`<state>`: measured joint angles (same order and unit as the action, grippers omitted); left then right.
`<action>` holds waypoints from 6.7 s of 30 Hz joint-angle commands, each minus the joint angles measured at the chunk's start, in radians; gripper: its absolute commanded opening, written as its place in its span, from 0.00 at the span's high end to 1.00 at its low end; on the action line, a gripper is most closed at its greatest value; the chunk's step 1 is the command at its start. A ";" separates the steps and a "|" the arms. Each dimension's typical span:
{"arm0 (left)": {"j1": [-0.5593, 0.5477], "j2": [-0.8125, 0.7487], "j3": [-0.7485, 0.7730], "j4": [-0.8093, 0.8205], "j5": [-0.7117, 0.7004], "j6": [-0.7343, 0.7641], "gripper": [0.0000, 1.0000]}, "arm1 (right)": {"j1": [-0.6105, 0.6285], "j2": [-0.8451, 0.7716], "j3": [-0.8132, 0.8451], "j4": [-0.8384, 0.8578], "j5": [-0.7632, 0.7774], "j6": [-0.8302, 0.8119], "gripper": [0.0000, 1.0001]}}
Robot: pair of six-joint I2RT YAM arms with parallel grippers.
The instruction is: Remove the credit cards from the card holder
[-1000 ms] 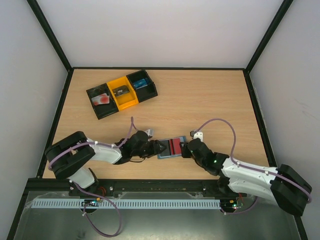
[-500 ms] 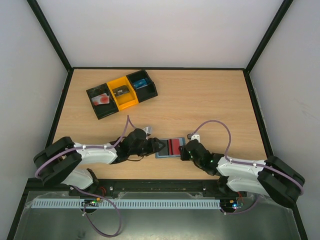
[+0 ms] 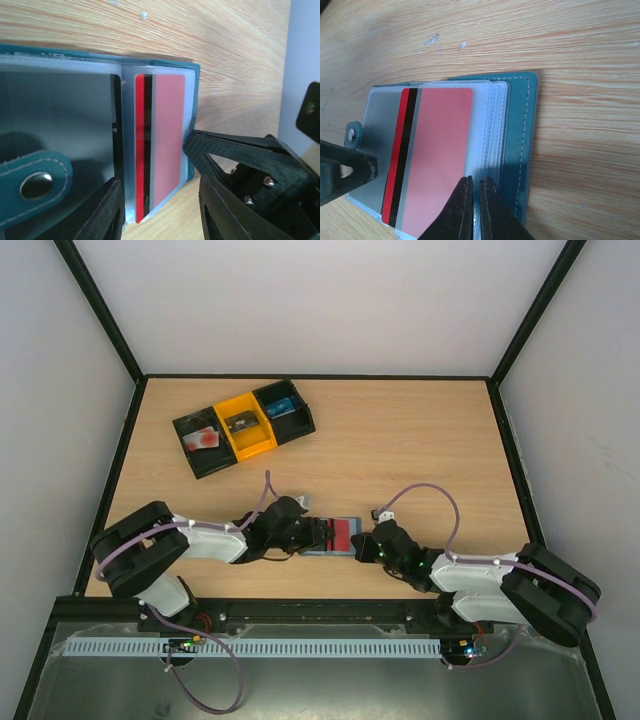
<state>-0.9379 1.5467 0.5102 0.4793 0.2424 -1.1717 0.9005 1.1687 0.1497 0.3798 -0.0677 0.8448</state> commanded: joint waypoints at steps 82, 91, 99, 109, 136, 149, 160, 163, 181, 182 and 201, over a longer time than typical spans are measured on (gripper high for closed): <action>0.273 -0.756 -0.186 -0.393 0.161 -0.045 0.97 | 0.301 -0.380 0.027 0.114 0.211 -1.013 0.68; 0.275 -0.773 -0.177 -0.361 0.228 -0.094 0.97 | 0.334 -0.199 0.064 0.245 0.217 -1.239 0.57; 0.274 -0.763 -0.173 -0.357 0.257 -0.100 0.97 | 0.380 -0.041 0.112 0.333 0.250 -1.414 0.51; 0.274 -0.763 -0.165 -0.380 0.270 -0.105 0.97 | 0.418 0.023 0.139 0.373 0.311 -1.526 0.51; 0.258 -0.871 -0.142 -0.396 0.209 -0.124 0.24 | 0.483 -0.052 0.050 0.455 0.350 -1.294 0.98; 0.258 -0.978 -0.016 -0.572 -0.032 0.092 0.00 | 0.483 -0.186 0.211 0.038 0.562 -0.401 0.98; 0.258 -0.967 -0.010 -0.599 0.039 0.167 0.00 | 0.433 -0.319 0.169 0.129 0.441 0.017 0.98; 0.258 -0.969 -0.075 -0.454 0.138 0.113 0.01 | 0.373 -0.320 0.183 0.144 0.342 0.102 0.98; 0.243 -0.918 -0.205 -0.135 0.226 -0.069 0.46 | 0.314 -0.265 0.131 0.403 0.163 0.384 0.98; 0.243 -0.907 -0.211 -0.115 0.230 -0.079 0.50 | 0.314 -0.255 0.125 0.423 0.162 0.398 0.98; 0.240 -0.905 -0.267 -0.073 0.188 -0.144 0.97 | 0.314 -0.251 0.106 0.324 0.178 0.331 0.57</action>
<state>-0.6937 0.6624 0.2413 0.4427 0.4660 -1.3277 1.2156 0.9474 0.2516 0.7467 0.1051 1.2411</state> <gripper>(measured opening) 0.031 0.337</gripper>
